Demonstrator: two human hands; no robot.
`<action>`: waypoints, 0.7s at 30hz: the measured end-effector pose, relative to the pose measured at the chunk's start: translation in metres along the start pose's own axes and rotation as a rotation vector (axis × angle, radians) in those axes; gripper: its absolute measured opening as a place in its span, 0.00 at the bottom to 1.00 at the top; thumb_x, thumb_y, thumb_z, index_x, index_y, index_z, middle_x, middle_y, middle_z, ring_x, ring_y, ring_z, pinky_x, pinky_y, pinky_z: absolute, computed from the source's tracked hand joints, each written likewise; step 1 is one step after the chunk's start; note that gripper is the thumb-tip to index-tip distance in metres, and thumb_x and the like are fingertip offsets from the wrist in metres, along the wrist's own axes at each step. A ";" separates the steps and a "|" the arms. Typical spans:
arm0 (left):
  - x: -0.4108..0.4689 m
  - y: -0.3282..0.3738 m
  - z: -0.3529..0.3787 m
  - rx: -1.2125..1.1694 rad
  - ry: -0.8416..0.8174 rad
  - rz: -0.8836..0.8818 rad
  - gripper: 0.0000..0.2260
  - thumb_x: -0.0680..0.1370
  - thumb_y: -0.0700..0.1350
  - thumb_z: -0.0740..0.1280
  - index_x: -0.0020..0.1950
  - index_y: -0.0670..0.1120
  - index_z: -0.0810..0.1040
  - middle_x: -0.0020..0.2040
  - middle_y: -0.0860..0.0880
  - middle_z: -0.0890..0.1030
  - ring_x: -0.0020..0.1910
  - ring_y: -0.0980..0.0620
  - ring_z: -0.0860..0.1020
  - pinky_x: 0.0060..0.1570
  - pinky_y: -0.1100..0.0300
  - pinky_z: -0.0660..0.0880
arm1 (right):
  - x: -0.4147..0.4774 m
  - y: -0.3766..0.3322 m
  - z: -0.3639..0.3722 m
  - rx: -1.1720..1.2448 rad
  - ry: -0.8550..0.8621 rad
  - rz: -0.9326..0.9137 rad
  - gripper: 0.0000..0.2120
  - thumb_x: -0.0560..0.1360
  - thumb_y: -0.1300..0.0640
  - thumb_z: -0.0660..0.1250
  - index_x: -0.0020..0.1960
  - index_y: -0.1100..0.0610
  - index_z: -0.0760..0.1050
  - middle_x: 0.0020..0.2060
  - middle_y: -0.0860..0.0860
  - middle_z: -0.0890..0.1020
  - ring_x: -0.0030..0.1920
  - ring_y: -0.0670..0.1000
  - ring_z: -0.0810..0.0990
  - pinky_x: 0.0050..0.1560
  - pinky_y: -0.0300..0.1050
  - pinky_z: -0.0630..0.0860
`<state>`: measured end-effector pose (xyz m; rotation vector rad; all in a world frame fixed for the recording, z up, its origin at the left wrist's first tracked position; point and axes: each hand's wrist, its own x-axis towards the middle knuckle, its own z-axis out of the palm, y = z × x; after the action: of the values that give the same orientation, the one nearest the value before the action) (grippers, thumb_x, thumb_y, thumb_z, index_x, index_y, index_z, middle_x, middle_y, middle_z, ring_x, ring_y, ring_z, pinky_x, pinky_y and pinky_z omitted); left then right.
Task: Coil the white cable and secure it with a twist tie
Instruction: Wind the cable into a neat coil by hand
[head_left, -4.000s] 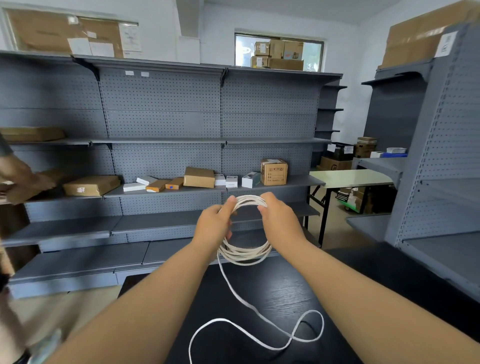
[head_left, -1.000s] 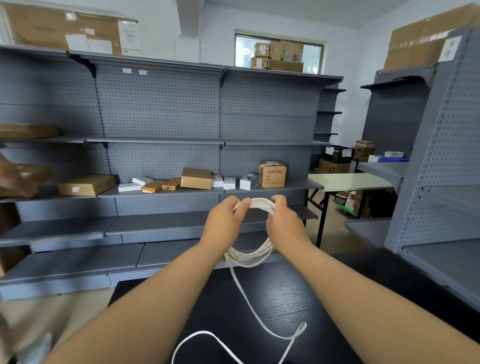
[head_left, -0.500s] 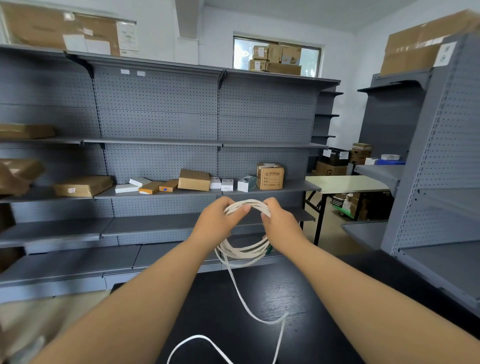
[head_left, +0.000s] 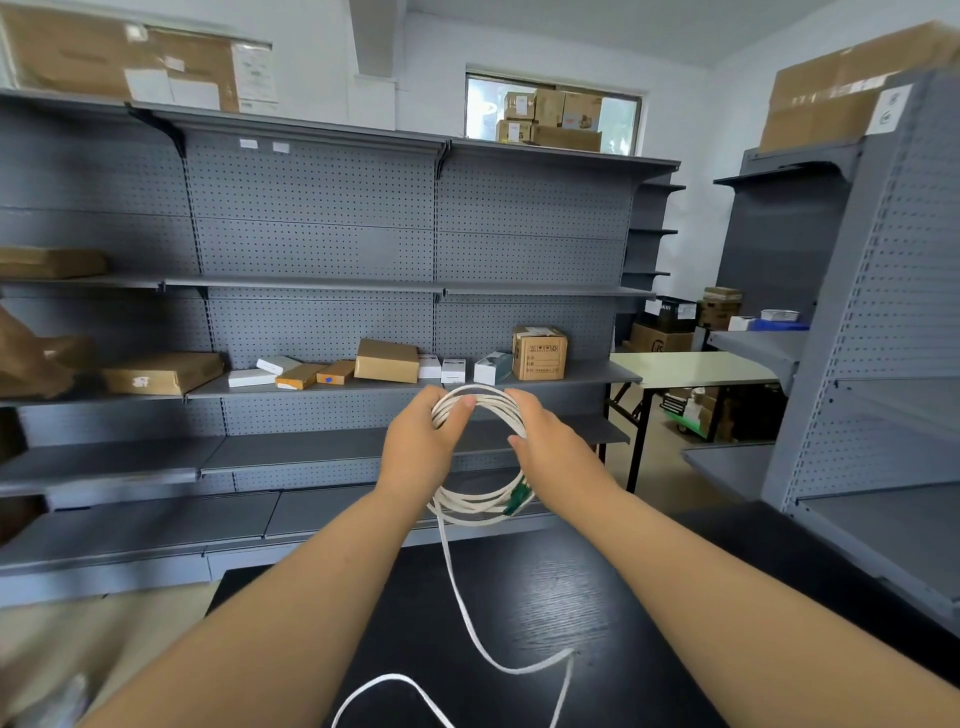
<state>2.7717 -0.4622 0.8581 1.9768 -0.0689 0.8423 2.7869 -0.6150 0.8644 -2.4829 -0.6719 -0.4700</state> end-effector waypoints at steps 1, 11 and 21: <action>0.000 0.000 0.000 0.011 0.002 0.010 0.17 0.77 0.55 0.63 0.34 0.48 0.64 0.27 0.53 0.66 0.27 0.55 0.64 0.26 0.67 0.63 | 0.000 -0.001 0.001 0.003 0.011 0.010 0.20 0.79 0.58 0.56 0.69 0.48 0.57 0.56 0.57 0.75 0.52 0.61 0.75 0.49 0.53 0.73; -0.002 -0.002 -0.001 -0.150 -0.034 -0.104 0.13 0.76 0.52 0.67 0.35 0.48 0.72 0.27 0.53 0.70 0.24 0.55 0.71 0.22 0.67 0.67 | -0.002 -0.002 0.004 0.170 0.144 0.178 0.11 0.80 0.61 0.53 0.61 0.57 0.65 0.46 0.57 0.75 0.44 0.56 0.72 0.41 0.47 0.67; -0.007 -0.001 0.004 -0.415 -0.047 -0.303 0.09 0.80 0.49 0.60 0.40 0.48 0.70 0.25 0.54 0.71 0.24 0.56 0.75 0.27 0.61 0.69 | 0.001 -0.001 0.010 0.402 0.171 0.335 0.09 0.79 0.62 0.54 0.58 0.54 0.65 0.45 0.56 0.77 0.43 0.57 0.78 0.42 0.50 0.74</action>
<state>2.7694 -0.4671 0.8524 1.5658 0.0271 0.5339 2.7896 -0.6081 0.8570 -2.0888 -0.2426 -0.3710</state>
